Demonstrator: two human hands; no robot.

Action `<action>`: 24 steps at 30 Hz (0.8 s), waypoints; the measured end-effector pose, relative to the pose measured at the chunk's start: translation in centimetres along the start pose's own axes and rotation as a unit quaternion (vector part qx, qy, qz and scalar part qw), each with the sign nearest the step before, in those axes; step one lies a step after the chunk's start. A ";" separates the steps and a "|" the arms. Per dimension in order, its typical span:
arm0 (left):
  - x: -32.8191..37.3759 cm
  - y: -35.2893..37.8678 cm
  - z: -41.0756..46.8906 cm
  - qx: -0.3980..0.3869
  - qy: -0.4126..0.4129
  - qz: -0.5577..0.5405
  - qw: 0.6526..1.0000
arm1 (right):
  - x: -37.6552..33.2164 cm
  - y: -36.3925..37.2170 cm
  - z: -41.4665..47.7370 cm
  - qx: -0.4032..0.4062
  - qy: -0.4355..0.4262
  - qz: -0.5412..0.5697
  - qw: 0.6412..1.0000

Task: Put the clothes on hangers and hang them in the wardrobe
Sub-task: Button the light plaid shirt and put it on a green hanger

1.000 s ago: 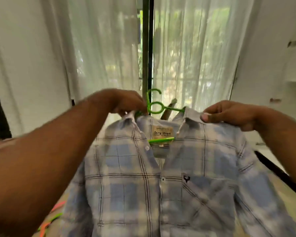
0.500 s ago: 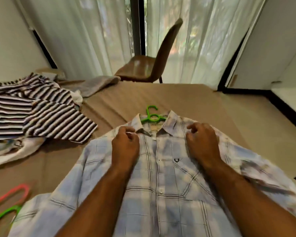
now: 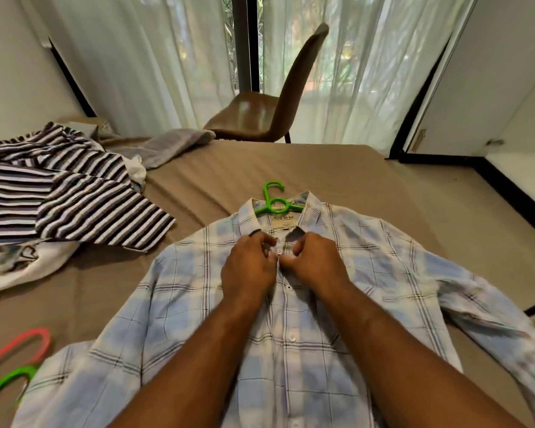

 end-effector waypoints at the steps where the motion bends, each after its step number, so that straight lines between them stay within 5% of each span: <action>1: 0.0 -0.1 -0.1 0.005 -0.002 -0.002 1.000 | -0.4 0.1 -0.2 0.005 -0.001 -0.021 1.000; 6: 0.2 0.1 -0.3 -0.005 0.013 0.004 1.000 | -0.9 0.8 -0.8 0.046 0.001 -0.079 0.996; 13: 0.5 0.7 -0.9 0.033 0.028 0.017 0.999 | 1.4 0.4 -1.6 0.090 0.006 0.050 0.995; 18: 0.7 1.1 -0.6 0.048 -0.004 0.018 0.999 | 2.5 0.5 -1.1 0.053 0.001 0.144 0.988; 24: -0.2 1.6 0.1 -0.008 -0.080 -0.034 0.996 | 1.9 0.7 -1.3 0.062 -0.004 0.105 0.992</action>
Point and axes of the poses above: each hand's wrist, its own z-axis towards the middle knuckle, its own y-axis out of the palm, x = y × z, the point moved 5 cm from there along z, towards the middle knuckle, and after that the axes turned 3 degrees about -z, right-handed, at the moved point
